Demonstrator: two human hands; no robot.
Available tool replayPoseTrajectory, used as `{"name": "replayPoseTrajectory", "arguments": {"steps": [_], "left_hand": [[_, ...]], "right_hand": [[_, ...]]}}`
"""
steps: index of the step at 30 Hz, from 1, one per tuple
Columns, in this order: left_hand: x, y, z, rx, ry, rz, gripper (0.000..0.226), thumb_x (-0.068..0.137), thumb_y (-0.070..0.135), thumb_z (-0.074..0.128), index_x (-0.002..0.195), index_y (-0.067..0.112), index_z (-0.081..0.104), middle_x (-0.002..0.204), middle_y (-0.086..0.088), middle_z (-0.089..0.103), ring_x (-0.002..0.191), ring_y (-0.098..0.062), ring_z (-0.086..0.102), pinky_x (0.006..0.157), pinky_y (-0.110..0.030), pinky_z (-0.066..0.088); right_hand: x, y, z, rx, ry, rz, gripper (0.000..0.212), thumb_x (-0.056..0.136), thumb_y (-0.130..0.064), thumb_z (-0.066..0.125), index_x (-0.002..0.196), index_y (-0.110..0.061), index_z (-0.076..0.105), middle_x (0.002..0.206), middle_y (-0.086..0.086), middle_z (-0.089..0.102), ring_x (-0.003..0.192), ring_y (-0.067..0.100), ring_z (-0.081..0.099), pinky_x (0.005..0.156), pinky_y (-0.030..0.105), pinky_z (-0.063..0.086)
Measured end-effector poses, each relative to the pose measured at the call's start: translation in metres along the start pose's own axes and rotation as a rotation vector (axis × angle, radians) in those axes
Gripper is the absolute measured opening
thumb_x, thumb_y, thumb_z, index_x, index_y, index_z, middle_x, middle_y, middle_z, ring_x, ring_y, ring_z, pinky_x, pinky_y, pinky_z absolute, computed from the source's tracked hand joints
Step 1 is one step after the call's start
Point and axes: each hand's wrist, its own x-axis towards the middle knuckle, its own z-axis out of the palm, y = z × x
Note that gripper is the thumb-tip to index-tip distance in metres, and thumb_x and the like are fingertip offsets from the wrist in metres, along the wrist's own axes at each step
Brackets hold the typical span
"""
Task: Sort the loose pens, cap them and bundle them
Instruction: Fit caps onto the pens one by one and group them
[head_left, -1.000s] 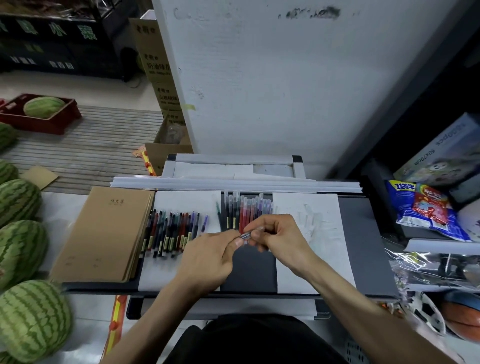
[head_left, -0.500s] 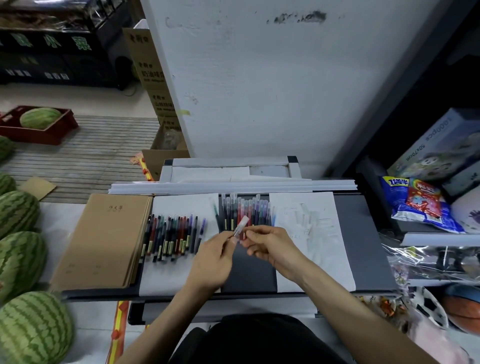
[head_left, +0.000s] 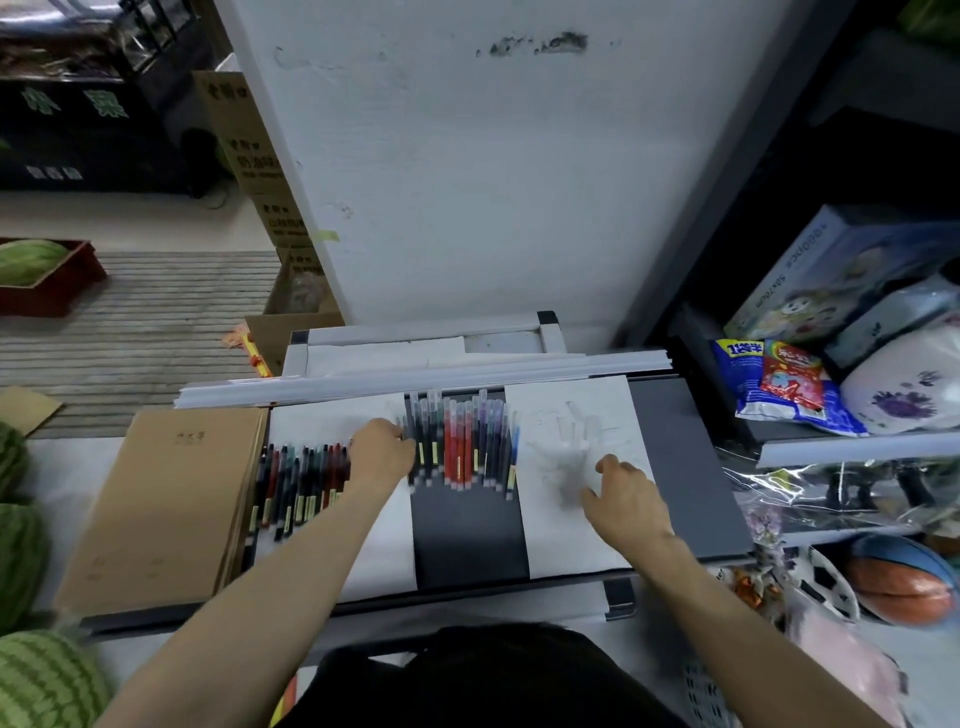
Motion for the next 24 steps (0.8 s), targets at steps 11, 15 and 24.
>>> {"name": "replayPoseTrajectory", "arguments": {"steps": [11, 15, 24], "left_hand": [[0.010, -0.002, 0.015, -0.124, 0.039, -0.048, 0.038, 0.093, 0.034, 0.079, 0.116, 0.007, 0.066, 0.103, -0.017, 0.073, 0.086, -0.030, 0.064, 0.078, -0.032, 0.047], [0.003, -0.012, 0.013, -0.191, 0.027, -0.014, 0.033, 0.094, 0.031, 0.078, 0.114, 0.009, 0.065, 0.091, -0.011, 0.073, 0.084, -0.031, 0.070, 0.083, -0.040, 0.058], [-0.035, -0.061, -0.017, 0.043, 0.089, 0.045, 0.014, 0.095, 0.024, 0.064, 0.106, 0.017, 0.060, 0.097, -0.001, 0.067, 0.073, -0.029, 0.070, 0.072, -0.043, 0.060]], "right_hand": [[0.004, -0.004, 0.006, -0.115, -0.025, 0.007, 0.017, 0.097, -0.015, 0.048, 0.113, -0.011, 0.053, 0.104, 0.011, 0.068, 0.083, 0.029, 0.060, 0.067, 0.033, 0.045], [0.004, -0.006, 0.006, -0.151, -0.049, -0.003, 0.007, 0.094, -0.011, 0.047, 0.099, -0.012, 0.052, 0.098, 0.010, 0.067, 0.078, 0.027, 0.054, 0.066, 0.033, 0.047], [0.013, -0.007, -0.008, -0.019, -0.024, 0.042, 0.040, 0.089, -0.016, 0.060, 0.128, -0.012, 0.055, 0.098, 0.009, 0.069, 0.089, 0.029, 0.067, 0.071, 0.036, 0.058]]}}
